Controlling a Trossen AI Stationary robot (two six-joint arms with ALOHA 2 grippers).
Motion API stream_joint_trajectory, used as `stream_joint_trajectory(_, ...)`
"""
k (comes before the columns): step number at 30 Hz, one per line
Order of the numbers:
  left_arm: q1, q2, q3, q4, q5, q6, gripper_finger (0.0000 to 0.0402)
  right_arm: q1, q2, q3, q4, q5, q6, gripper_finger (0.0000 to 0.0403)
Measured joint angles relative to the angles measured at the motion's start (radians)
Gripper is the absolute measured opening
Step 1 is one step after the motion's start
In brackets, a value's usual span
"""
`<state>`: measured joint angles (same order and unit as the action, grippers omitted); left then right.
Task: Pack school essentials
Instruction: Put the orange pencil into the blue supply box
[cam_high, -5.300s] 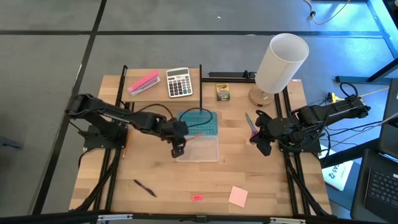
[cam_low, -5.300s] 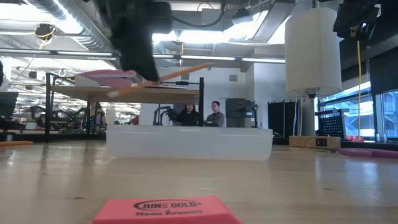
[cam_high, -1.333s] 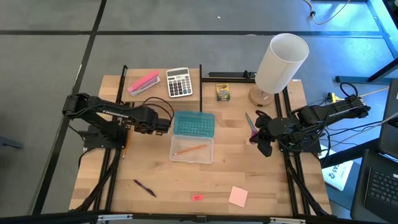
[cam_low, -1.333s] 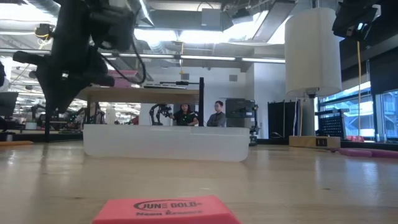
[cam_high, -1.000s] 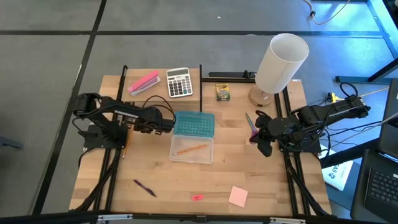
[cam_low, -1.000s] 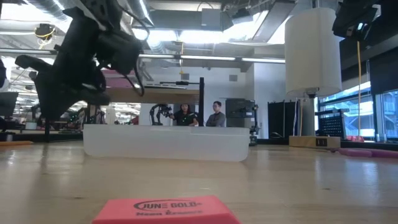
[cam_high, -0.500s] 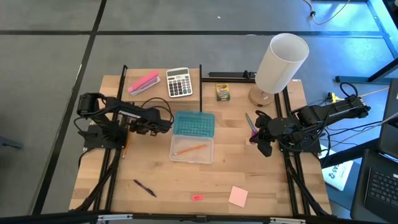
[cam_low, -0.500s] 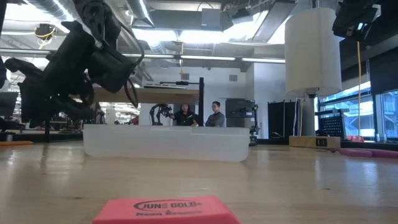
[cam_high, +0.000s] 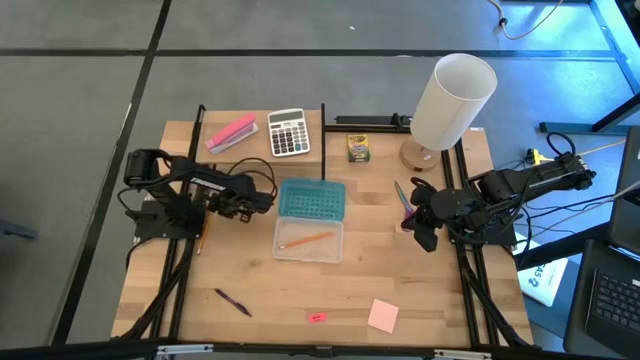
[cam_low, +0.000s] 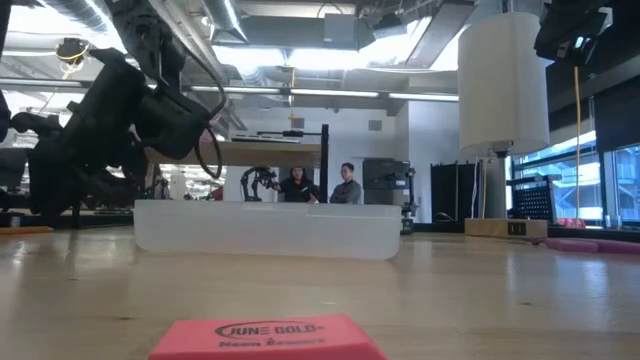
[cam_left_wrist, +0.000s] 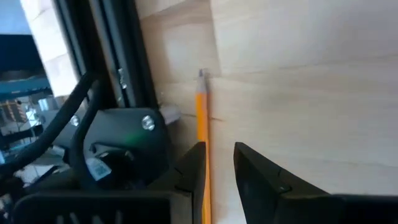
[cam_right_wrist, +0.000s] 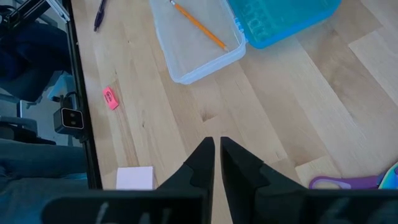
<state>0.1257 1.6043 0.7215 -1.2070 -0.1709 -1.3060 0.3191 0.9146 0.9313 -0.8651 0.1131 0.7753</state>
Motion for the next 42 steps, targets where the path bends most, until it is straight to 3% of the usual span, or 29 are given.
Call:
stream_joint_trajectory(22,0.046,0.000,-0.038,0.042,-0.048,0.011,0.0076,0.000,0.000,0.000,0.000,0.000,0.004,0.0030)
stream_joint_trajectory(31,-0.013,-0.015,0.012,-0.106,-0.034,-0.014,0.0076,0.000,0.000,0.000,0.000,0.025,0.001,0.0030)
stream_joint_trajectory(36,-0.077,-0.063,0.055,-0.106,0.063,-0.004,0.0076,0.000,0.000,0.000,0.000,0.025,0.001,0.0030)
stream_joint_trajectory(42,-0.201,-0.145,0.081,-0.109,0.196,-0.116,0.0076,0.000,-0.001,0.000,0.000,0.026,0.001,0.0030)
